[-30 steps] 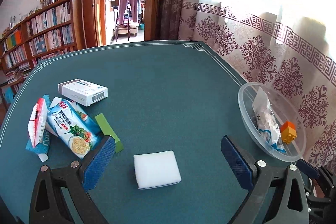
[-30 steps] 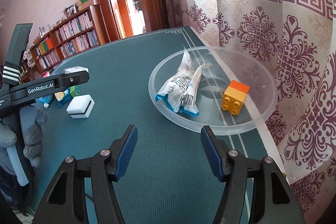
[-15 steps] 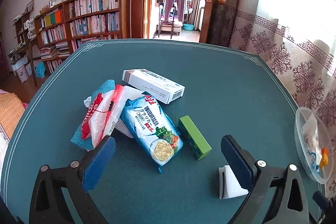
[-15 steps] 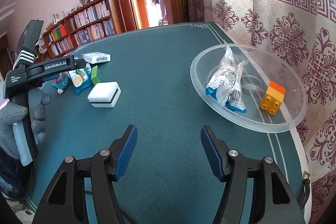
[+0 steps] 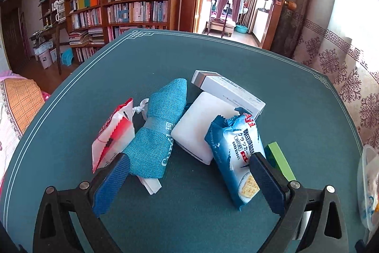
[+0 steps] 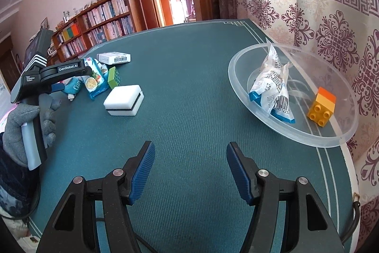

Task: Organize objects
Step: 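Grasp the blue cracker packet with the left gripper while the right approaches the white sponge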

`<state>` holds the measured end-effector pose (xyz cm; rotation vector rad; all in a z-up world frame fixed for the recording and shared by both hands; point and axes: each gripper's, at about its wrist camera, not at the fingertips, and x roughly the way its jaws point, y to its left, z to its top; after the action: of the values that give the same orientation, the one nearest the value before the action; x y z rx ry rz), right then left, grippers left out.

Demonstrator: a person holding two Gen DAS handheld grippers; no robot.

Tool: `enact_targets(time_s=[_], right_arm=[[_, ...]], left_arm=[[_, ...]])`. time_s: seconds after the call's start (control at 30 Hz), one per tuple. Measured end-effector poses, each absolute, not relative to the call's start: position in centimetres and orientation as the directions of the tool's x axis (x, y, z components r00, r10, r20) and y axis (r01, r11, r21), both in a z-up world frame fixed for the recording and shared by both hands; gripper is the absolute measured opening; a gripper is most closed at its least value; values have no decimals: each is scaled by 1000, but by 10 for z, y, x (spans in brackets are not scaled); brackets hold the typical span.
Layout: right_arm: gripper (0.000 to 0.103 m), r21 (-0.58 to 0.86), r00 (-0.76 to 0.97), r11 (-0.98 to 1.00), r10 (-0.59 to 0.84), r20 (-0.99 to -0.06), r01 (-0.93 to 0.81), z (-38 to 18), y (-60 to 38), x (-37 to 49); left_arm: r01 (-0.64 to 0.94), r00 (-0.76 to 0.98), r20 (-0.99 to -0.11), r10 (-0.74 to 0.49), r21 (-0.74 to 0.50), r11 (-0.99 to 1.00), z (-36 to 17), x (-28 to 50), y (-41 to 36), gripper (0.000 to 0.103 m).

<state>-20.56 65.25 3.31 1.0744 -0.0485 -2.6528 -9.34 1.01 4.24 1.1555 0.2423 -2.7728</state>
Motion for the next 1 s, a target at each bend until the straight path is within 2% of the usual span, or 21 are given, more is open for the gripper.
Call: enact_targets(time_s=[0.5,0.67,0.73,0.8,0.9,1.0], right_arm=[[64,138,-673,-957,-277,-685,253,28,647,-207],[64,138,-670,-958,-276,-689,252,27,647,-208],[64,138,-667,-958,-274,-692,251,25,648,-209],[64,136,-666,-959,-272,-694,250,24,647,-209],[64,135,-665,-959,-270,-696,249,23,646,-210],[64,134,-665,-959,-270,-696,249,23,646,-210]], left_arm=[[157,-692,-719,-57,-73,-985,42,-109,37,101],[150,-673,-739,-20,-109,-983,37,-117,34,78],[139,-675,-738,-10,-113,-984,37,-115,34,75],[122,-675,-737,11,-126,-985,37,-112,33,67],[101,-672,-739,38,-142,-985,36,-105,31,62],[75,-667,-742,65,-154,-985,37,-96,29,62]])
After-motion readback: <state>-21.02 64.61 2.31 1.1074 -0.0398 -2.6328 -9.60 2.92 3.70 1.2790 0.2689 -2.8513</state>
